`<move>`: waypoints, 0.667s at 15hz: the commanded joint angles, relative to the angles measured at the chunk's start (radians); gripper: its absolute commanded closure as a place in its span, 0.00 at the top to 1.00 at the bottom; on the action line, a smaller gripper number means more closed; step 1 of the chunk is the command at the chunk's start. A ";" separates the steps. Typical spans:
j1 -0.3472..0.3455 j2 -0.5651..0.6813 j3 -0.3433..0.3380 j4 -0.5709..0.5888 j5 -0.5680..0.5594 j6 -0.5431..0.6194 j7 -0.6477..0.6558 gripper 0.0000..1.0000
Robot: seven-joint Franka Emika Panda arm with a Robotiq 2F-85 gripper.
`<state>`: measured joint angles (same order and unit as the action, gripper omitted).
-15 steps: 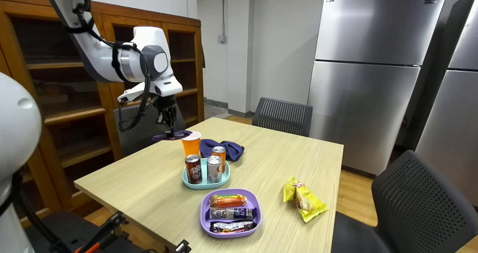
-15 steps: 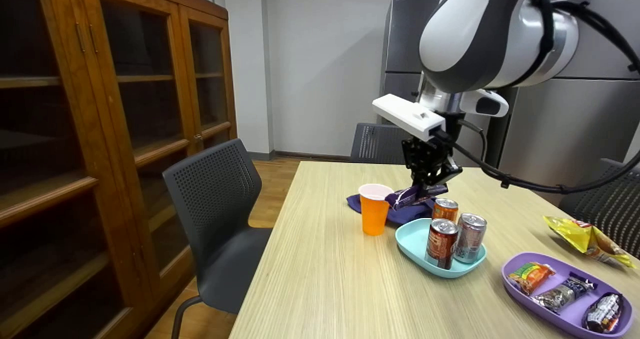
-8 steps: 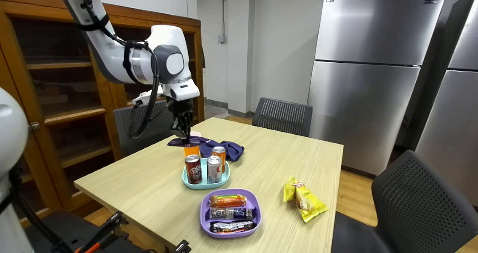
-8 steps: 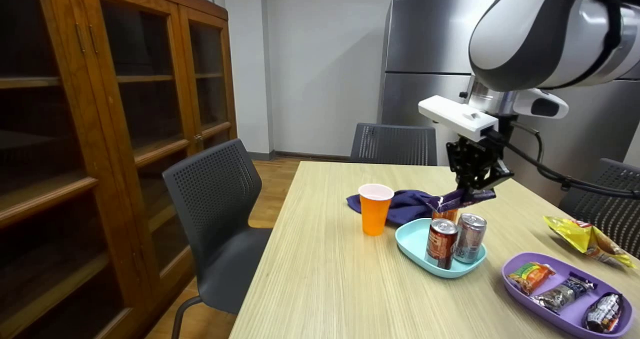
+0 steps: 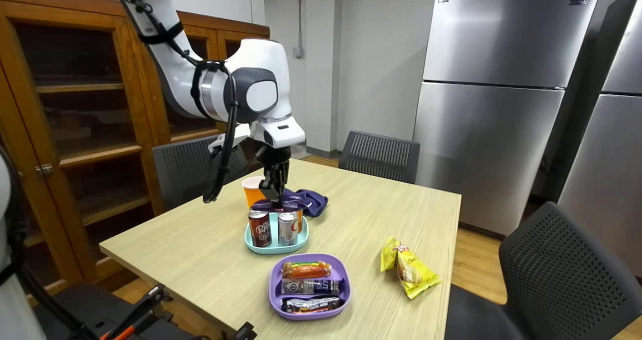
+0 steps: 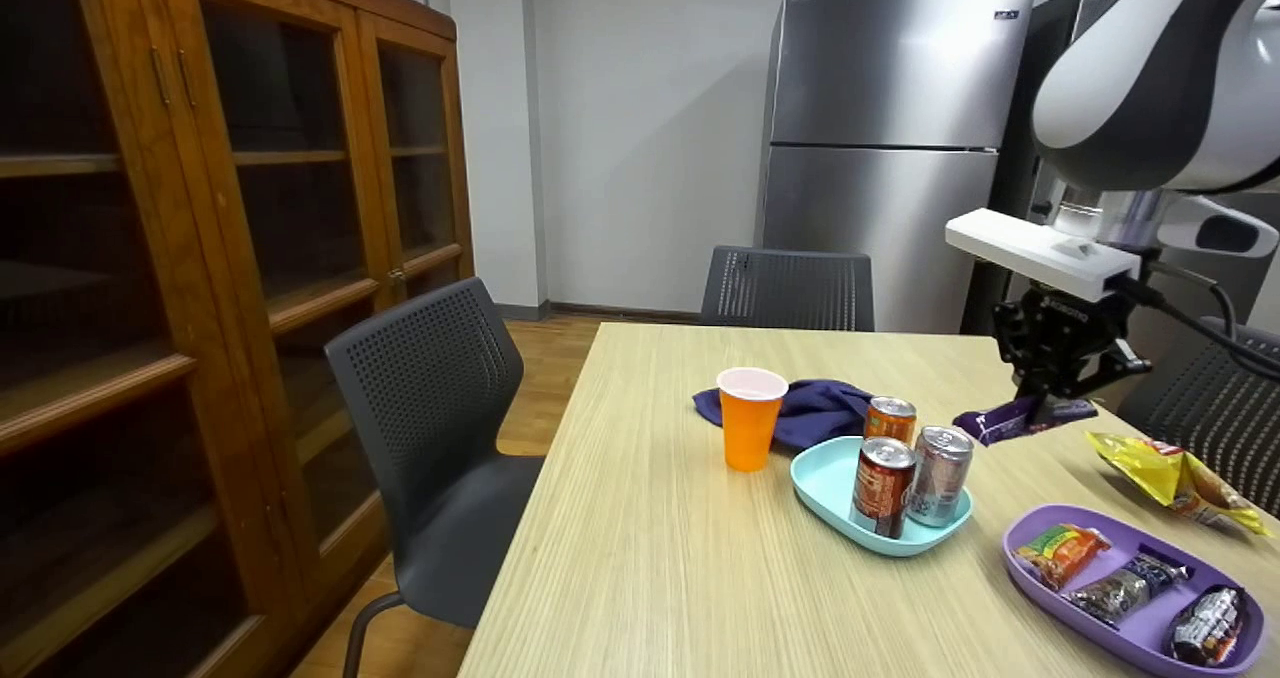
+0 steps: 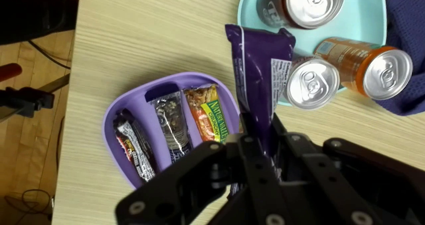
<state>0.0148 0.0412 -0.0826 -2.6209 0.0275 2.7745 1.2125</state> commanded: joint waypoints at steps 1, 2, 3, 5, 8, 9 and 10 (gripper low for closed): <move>-0.054 0.025 -0.015 0.005 0.056 0.015 -0.139 0.04; -0.064 0.040 -0.020 0.012 0.078 0.021 -0.182 0.04; -0.073 0.061 -0.026 0.022 0.087 0.027 -0.220 0.04; -0.084 0.097 -0.029 0.041 0.115 0.021 -0.286 0.04; -0.086 0.164 -0.047 0.076 0.102 -0.002 -0.343 0.04; -0.086 0.188 -0.052 0.090 0.100 -0.014 -0.363 0.04; -0.082 0.211 -0.065 0.104 0.087 -0.021 -0.365 0.04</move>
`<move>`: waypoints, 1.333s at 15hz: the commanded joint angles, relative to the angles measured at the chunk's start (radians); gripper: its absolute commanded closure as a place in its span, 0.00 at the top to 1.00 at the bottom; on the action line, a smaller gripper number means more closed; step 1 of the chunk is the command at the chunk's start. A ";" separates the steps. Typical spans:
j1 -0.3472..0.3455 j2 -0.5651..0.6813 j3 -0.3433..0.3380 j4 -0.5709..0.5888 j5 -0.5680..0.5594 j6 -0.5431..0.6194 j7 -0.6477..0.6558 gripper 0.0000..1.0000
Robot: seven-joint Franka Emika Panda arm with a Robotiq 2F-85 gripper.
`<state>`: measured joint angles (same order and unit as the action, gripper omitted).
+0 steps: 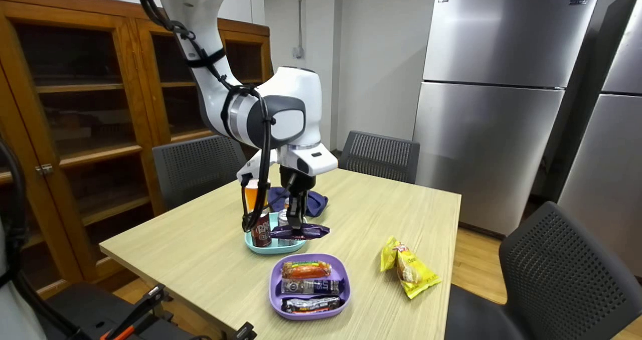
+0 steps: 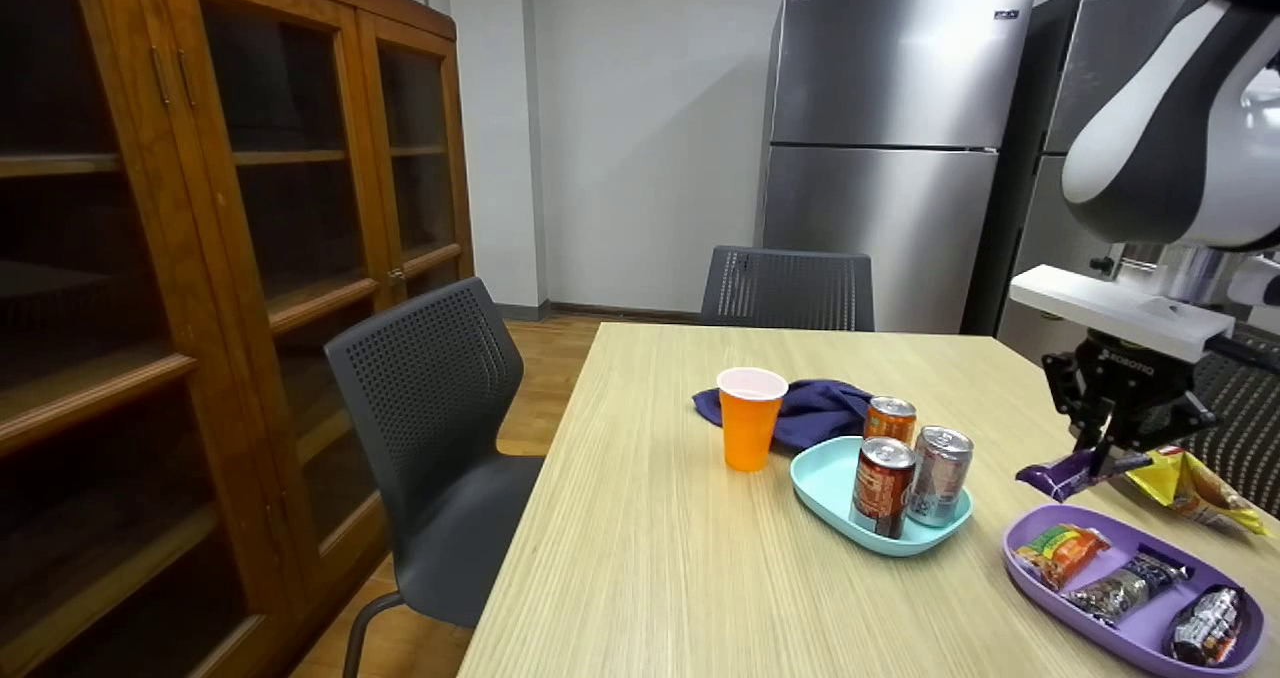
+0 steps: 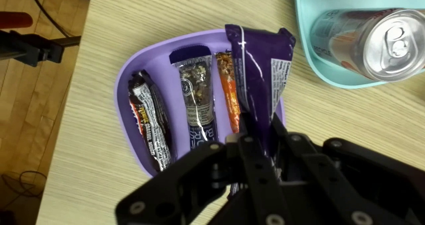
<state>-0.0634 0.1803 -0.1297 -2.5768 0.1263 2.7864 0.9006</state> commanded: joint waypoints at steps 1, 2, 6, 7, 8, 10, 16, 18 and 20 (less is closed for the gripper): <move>-0.002 0.093 -0.026 0.073 -0.015 -0.041 -0.064 0.04; -0.001 0.116 -0.036 0.087 -0.016 -0.048 -0.076 0.04; 0.006 0.200 -0.066 0.134 -0.008 -0.065 -0.099 0.04; 0.006 0.221 -0.070 0.145 -0.003 -0.069 -0.105 0.04; 0.004 0.239 -0.071 0.155 0.003 -0.073 -0.111 0.04; 0.008 0.267 -0.079 0.171 0.005 -0.080 -0.112 0.04; 0.022 0.252 -0.086 0.166 0.011 -0.075 -0.110 0.53; 0.024 0.208 -0.077 0.138 0.024 -0.055 -0.114 0.68; 0.024 0.174 -0.068 0.118 0.031 -0.040 -0.121 0.83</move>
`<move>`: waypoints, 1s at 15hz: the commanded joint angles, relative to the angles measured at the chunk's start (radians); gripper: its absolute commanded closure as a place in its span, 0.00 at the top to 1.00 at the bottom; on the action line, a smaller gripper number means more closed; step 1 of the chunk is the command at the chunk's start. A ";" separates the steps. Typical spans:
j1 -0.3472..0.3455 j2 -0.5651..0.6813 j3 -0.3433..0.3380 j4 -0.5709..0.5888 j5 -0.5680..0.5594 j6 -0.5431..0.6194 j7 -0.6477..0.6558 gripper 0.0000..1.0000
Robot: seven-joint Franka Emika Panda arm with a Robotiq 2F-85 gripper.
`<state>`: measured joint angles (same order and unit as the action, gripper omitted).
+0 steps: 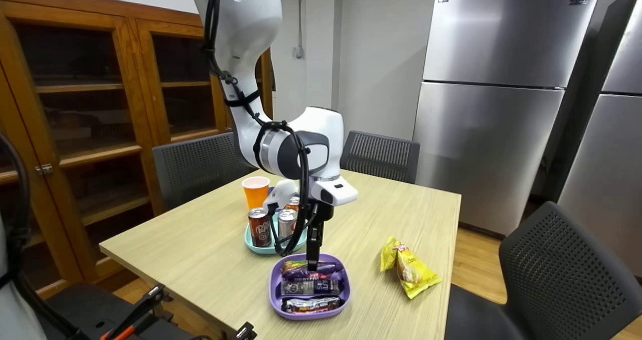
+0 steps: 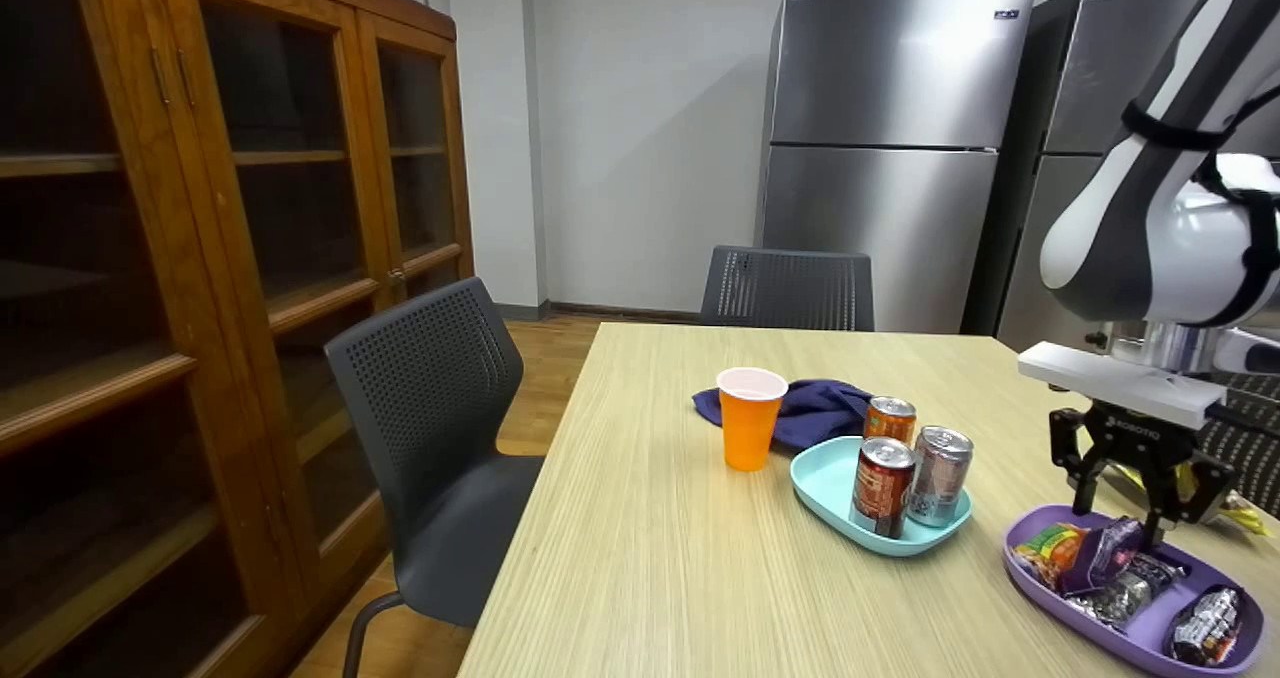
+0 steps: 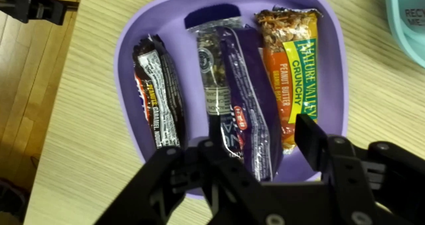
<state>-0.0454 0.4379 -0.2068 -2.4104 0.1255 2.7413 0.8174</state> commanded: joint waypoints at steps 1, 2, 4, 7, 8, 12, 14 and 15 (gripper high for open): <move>0.009 -0.100 0.009 -0.055 0.032 0.009 -0.036 0.92; 0.008 -0.116 0.013 -0.063 0.036 0.009 -0.039 0.98; 0.011 -0.149 0.011 -0.079 0.033 0.005 -0.033 1.00; -0.001 -0.216 0.029 -0.121 0.043 0.004 -0.063 1.00; -0.008 -0.239 0.043 -0.138 0.049 -0.001 -0.098 1.00; 0.017 -0.320 0.067 -0.191 0.020 -0.029 -0.180 1.00; 0.030 -0.366 0.096 -0.230 0.020 -0.043 -0.241 1.00; 0.034 -0.386 0.113 -0.247 0.029 -0.050 -0.280 1.00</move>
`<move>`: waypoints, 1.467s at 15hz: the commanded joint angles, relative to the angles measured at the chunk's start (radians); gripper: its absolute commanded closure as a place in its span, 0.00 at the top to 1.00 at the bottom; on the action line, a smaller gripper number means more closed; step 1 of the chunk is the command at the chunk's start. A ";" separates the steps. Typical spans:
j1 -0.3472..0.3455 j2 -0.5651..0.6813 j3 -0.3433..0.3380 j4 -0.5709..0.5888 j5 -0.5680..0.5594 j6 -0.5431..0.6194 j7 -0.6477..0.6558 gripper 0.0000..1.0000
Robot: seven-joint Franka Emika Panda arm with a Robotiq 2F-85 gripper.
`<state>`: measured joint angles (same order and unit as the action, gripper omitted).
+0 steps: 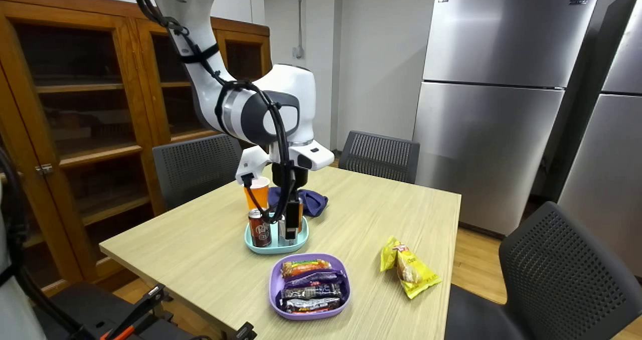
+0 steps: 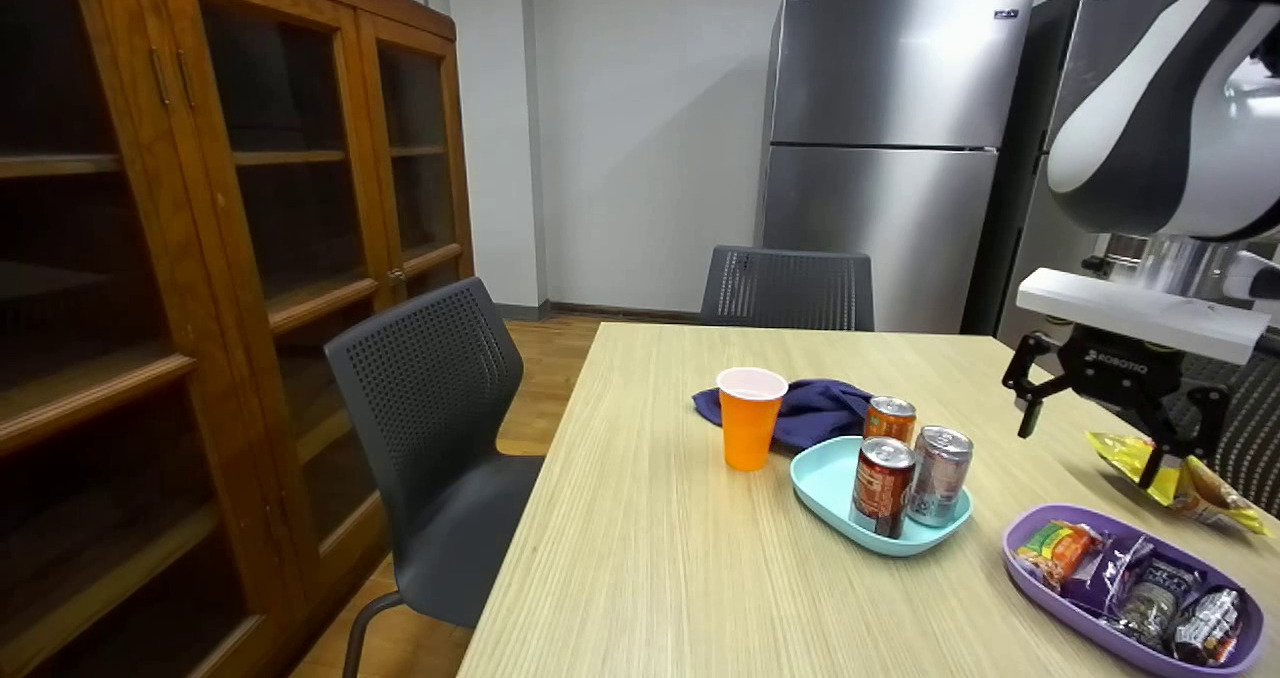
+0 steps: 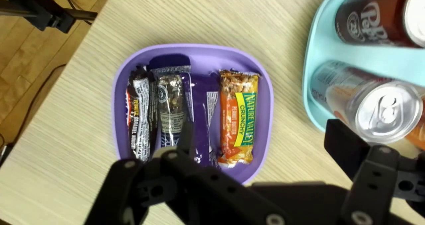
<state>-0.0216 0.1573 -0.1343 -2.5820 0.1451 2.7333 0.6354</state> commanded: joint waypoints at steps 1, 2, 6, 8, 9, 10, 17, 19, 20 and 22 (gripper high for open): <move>0.017 -0.122 0.057 -0.089 0.012 -0.055 -0.130 1.00; 0.020 -0.135 0.071 -0.097 0.021 -0.070 -0.171 1.00; 0.043 -0.174 0.111 -0.119 -0.011 -0.136 -0.291 1.00; 0.050 -0.182 0.124 -0.122 -0.026 -0.170 -0.345 1.00; 0.054 -0.188 0.130 -0.122 -0.032 -0.179 -0.358 1.00; 0.056 -0.189 0.134 -0.122 -0.041 -0.184 -0.367 1.00; 0.057 -0.146 0.138 -0.102 -0.050 -0.156 -0.348 1.00; 0.057 -0.146 0.138 -0.103 -0.052 -0.156 -0.348 1.00; 0.057 -0.146 0.138 -0.103 -0.052 -0.156 -0.348 1.00; 0.057 -0.146 0.138 -0.103 -0.052 -0.156 -0.348 1.00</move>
<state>0.0435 0.0115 -0.0045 -2.6856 0.0931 2.5793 0.2871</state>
